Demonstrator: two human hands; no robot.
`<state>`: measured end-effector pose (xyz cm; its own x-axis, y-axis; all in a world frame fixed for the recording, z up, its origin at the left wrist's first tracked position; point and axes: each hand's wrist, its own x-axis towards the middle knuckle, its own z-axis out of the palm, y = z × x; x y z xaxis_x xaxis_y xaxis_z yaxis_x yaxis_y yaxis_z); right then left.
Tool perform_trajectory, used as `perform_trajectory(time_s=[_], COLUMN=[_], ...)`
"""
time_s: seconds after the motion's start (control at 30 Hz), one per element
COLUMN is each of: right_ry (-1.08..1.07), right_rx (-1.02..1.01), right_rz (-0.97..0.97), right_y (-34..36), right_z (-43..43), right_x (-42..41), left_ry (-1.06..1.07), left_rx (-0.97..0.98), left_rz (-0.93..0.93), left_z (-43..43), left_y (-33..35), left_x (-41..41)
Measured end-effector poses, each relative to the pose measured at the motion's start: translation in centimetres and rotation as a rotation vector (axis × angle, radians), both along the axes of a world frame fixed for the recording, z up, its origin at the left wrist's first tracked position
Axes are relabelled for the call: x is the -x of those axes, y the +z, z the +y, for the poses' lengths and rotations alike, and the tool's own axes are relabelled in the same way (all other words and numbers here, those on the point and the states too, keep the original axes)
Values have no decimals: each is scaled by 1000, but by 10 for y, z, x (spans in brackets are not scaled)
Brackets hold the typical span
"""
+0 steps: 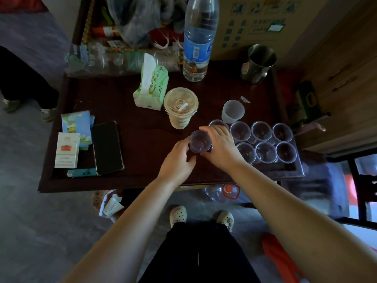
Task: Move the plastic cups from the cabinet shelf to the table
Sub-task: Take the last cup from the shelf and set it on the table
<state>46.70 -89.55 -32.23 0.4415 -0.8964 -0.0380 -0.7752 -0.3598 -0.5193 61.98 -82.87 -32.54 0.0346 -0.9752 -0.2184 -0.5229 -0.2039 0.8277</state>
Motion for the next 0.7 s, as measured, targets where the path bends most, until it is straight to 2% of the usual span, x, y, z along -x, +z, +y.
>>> perform_trajectory(time_s=[0.7], right_ry=[-41], right_rx=[22], right_rz=[6], right_y=[-2], right_z=[7], right_x=[-2], left_ry=[-49], left_rx=[-61], left_rz=[-25], left_z=[1], left_y=[-2], left_x=[-1])
